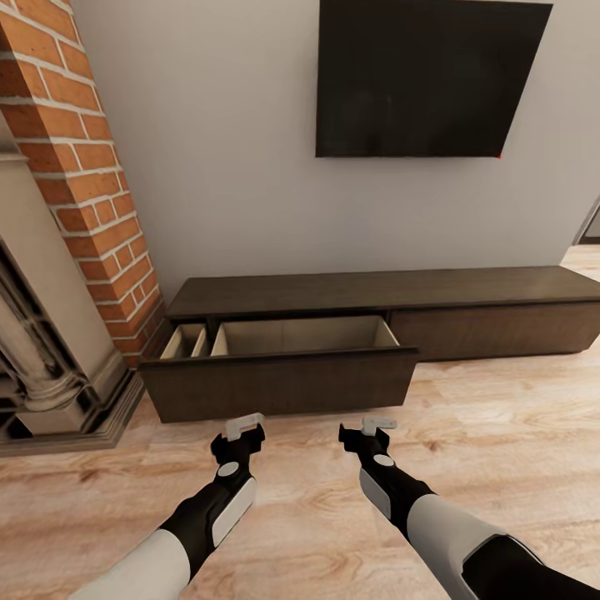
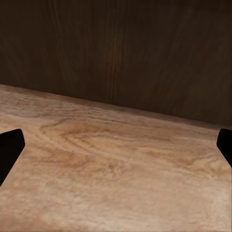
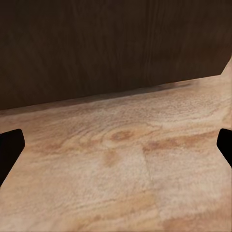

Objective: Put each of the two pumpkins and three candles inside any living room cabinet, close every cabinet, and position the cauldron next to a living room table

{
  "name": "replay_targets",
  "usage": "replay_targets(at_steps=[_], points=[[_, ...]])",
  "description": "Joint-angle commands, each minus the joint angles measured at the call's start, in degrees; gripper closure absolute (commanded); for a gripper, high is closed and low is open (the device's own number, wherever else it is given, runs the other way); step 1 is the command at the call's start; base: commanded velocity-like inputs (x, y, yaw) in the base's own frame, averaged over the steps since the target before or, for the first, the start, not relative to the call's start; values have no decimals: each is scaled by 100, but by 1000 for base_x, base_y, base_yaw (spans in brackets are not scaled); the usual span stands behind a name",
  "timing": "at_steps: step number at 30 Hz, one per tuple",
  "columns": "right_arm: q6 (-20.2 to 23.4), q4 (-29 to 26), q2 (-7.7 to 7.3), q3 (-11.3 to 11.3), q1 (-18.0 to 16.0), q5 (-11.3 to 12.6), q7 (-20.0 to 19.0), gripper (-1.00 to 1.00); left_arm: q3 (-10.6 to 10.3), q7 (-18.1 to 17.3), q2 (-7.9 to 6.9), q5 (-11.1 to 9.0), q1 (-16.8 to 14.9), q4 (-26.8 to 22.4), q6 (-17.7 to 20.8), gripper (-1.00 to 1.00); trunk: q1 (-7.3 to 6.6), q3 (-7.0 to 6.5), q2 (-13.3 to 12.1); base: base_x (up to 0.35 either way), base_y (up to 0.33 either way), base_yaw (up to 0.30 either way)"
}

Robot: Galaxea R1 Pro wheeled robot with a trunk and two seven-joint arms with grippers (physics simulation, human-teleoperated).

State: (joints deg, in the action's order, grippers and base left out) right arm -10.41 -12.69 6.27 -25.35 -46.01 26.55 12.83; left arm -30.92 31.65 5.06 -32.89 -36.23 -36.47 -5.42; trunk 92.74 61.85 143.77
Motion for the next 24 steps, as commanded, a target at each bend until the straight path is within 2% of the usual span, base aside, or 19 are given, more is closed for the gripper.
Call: replay_targets(at_steps=[1, 18, 24], points=[[-22, 4, -2, -49, -5, 52, 27, -100, -40, 34, -5, -60, -7, 4, -38, -100, -1, 5, 2, 122, 0, 0], [-22, 4, 5, -49, -5, 52, 27, -100, -34, 37, -5, -60, -7, 8, -30, -100, -1, 5, 2, 322, 0, 0], [-22, 2, 5, -49, -5, 52, 27, -100, -53, 42, -5, -26, -7, 8, -83, -100, -1, 5, 2, 95, 0, 0]])
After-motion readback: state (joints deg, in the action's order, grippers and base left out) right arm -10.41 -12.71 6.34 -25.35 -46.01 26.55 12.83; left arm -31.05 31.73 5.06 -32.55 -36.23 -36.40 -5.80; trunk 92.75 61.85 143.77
